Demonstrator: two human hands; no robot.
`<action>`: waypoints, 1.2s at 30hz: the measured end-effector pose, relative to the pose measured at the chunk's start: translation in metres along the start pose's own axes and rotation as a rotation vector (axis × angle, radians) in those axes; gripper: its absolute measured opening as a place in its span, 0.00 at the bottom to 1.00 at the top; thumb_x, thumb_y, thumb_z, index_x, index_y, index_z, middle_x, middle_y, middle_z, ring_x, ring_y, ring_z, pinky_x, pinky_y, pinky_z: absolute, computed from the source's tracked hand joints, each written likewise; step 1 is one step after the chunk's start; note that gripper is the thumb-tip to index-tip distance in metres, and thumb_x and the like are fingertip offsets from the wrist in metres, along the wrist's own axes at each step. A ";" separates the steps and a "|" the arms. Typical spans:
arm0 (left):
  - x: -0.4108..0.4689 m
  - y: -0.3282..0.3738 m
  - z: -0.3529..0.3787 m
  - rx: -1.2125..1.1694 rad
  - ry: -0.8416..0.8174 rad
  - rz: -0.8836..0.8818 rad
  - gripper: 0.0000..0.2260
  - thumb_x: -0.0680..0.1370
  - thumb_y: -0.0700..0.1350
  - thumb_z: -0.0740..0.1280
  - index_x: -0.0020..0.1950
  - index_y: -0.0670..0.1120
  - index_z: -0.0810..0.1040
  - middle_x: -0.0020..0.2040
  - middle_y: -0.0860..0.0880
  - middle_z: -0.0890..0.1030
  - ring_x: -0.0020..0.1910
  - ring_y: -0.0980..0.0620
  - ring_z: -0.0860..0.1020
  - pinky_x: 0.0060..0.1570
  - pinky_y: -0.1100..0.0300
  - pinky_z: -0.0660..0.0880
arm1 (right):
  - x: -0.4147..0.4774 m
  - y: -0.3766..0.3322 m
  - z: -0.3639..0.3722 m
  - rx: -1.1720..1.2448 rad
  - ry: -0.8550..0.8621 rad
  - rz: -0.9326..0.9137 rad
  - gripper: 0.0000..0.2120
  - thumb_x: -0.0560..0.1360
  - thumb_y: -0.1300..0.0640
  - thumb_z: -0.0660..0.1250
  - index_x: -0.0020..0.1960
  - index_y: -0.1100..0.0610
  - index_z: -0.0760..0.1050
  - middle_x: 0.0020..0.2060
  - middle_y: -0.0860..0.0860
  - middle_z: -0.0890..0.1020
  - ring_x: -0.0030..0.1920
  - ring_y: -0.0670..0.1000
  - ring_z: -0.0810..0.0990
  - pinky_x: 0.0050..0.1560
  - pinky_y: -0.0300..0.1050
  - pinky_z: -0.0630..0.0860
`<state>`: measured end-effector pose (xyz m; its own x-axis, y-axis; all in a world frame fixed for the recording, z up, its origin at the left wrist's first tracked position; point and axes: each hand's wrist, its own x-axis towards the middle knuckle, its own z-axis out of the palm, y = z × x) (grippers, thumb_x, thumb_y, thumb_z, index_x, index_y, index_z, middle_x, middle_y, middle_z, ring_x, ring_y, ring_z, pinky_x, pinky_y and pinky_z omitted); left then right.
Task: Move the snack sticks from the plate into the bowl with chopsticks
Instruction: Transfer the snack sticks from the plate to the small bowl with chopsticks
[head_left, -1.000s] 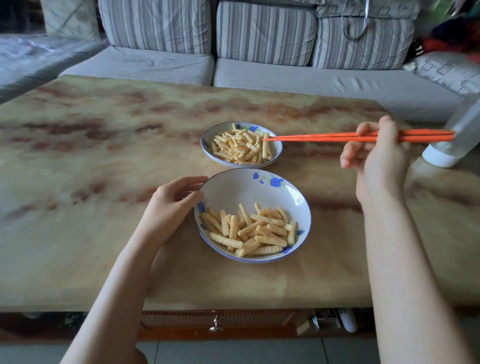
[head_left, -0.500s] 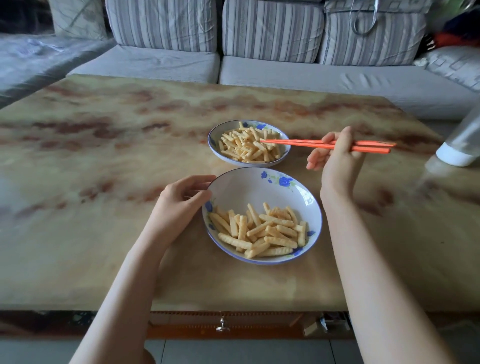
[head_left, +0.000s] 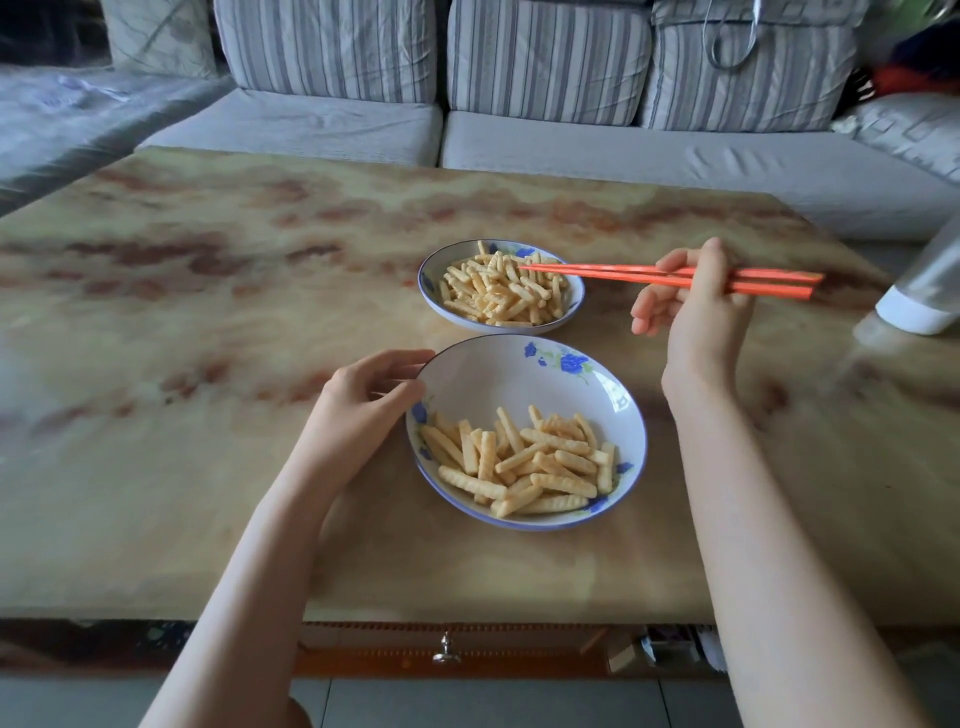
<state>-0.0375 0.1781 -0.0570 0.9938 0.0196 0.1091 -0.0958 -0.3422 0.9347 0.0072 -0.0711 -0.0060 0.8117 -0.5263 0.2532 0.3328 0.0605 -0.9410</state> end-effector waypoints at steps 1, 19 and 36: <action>0.000 0.000 0.000 -0.004 0.000 -0.002 0.17 0.67 0.48 0.65 0.54 0.57 0.82 0.49 0.56 0.84 0.45 0.62 0.80 0.48 0.69 0.76 | 0.001 -0.005 -0.003 0.001 -0.030 0.002 0.20 0.83 0.54 0.51 0.35 0.57 0.70 0.17 0.50 0.74 0.18 0.51 0.69 0.23 0.39 0.64; -0.003 0.001 0.000 0.019 -0.014 0.007 0.16 0.67 0.49 0.65 0.52 0.61 0.80 0.48 0.59 0.83 0.42 0.68 0.79 0.51 0.66 0.76 | -0.007 -0.055 -0.052 -0.224 -0.560 0.227 0.20 0.82 0.52 0.53 0.35 0.58 0.71 0.19 0.54 0.70 0.18 0.51 0.65 0.20 0.37 0.61; -0.003 0.000 -0.001 0.019 -0.022 -0.005 0.15 0.67 0.49 0.65 0.51 0.63 0.80 0.47 0.59 0.83 0.42 0.67 0.79 0.51 0.65 0.76 | -0.013 -0.045 -0.042 -0.225 -0.579 0.269 0.19 0.82 0.53 0.53 0.36 0.60 0.69 0.17 0.54 0.68 0.16 0.51 0.64 0.19 0.35 0.61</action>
<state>-0.0403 0.1787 -0.0569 0.9953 0.0010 0.0965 -0.0897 -0.3603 0.9285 -0.0383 -0.1030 0.0233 0.9994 0.0252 0.0241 0.0262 -0.0856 -0.9960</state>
